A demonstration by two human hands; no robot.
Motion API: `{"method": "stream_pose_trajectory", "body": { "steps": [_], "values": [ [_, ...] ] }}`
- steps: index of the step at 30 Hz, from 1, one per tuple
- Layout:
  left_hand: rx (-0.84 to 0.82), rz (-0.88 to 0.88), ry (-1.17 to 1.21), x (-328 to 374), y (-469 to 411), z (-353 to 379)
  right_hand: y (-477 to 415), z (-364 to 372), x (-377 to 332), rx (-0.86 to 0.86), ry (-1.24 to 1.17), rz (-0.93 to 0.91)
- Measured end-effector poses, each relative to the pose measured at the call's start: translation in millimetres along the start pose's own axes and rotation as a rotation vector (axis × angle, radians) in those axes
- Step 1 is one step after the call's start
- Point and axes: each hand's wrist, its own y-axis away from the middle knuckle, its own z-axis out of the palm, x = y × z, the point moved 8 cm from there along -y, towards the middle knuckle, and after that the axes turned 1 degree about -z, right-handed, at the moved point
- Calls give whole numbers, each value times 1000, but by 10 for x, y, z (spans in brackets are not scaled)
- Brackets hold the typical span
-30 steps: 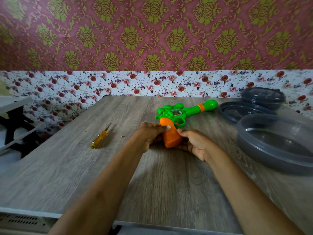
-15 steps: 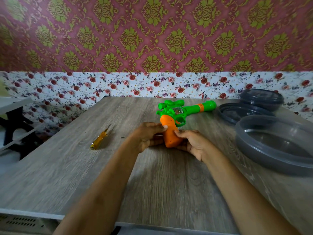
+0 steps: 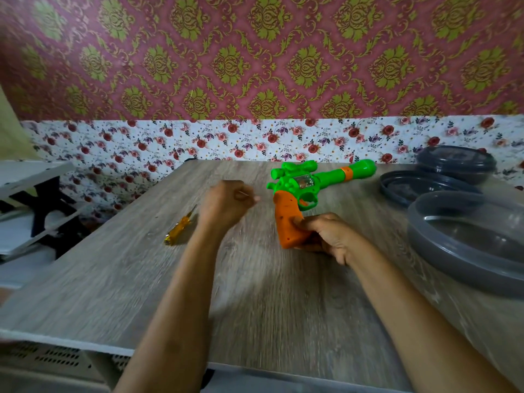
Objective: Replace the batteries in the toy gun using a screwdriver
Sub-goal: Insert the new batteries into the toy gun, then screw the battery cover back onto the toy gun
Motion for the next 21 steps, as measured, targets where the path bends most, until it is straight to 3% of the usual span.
{"method": "stream_pose_trajectory", "body": {
  "steps": [2, 5, 9, 21],
  "values": [
    [163, -18, -283, -151, -40, -259, -24, -16, -22, 24, 92, -41],
    [128, -157, -452, -447, -81, -293, -28, -3, -65, 58, 210, -79],
    [95, -276, -495, -675, -138, -274, -10, 34, -98, 39, 224, -105],
    [63, -226, -635, -478, -31, -145, 50, 27, -82, 17, 142, -95]
  ]
}}
